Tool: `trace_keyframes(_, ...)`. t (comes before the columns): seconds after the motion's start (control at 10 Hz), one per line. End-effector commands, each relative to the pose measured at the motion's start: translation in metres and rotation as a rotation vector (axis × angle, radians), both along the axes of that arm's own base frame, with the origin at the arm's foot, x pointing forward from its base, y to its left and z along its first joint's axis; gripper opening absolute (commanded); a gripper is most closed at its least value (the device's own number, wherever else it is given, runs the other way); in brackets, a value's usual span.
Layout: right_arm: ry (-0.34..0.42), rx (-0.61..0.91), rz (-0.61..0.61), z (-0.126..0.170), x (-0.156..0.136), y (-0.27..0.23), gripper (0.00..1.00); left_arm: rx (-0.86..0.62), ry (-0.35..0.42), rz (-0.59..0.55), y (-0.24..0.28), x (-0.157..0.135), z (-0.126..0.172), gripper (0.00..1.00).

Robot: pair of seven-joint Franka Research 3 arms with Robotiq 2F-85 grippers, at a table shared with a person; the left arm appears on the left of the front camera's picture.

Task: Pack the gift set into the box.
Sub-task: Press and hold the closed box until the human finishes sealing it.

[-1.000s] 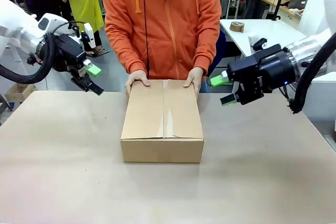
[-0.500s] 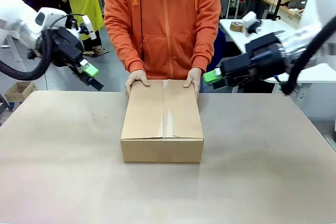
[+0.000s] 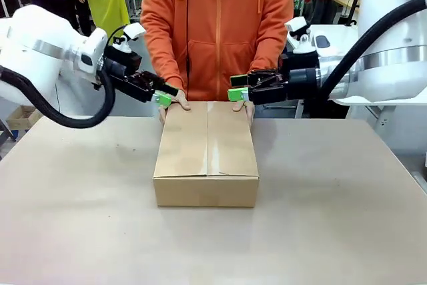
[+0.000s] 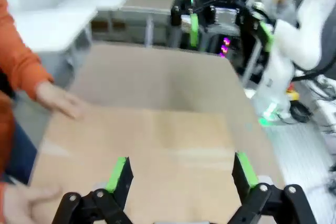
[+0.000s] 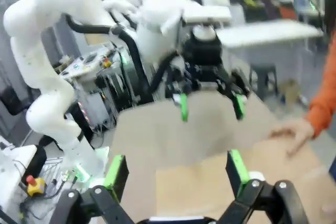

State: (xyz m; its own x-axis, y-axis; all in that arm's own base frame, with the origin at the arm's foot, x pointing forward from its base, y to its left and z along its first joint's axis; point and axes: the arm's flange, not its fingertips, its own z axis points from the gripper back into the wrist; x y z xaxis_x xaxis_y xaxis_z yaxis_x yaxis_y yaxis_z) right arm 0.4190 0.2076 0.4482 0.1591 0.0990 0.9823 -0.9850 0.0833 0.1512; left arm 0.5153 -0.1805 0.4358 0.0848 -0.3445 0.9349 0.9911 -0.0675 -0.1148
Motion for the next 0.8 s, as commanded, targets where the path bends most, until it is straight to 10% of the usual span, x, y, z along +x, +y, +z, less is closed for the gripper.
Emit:
trace_keyframes(0.0, 0.019, 0.008, 0.122, -0.037, 0.021, 0.0, 1.0, -0.267, -0.439, -0.086, 0.009, -0.03, -0.002, 1.0)
trace_keyframes(0.1, 0.0, 0.0, 0.0, 0.0, 0.0, 0.0, 1.0, 0.0, 0.0, 0.0, 0.0, 0.0, 0.0, 1.0)
trace_keyframes(0.3, -0.015, 0.036, 0.053, -0.027, 0.009, 0.001, 1.0, 0.0, 0.0, 0.0, 0.0, 0.0, 0.0, 1.0)
trace_keyframes(0.7, -0.141, 0.057, 0.272, -0.084, 0.04, 0.028, 1.0, -0.16, -0.24, 0.033, -0.014, -0.012, -0.042, 1.0)
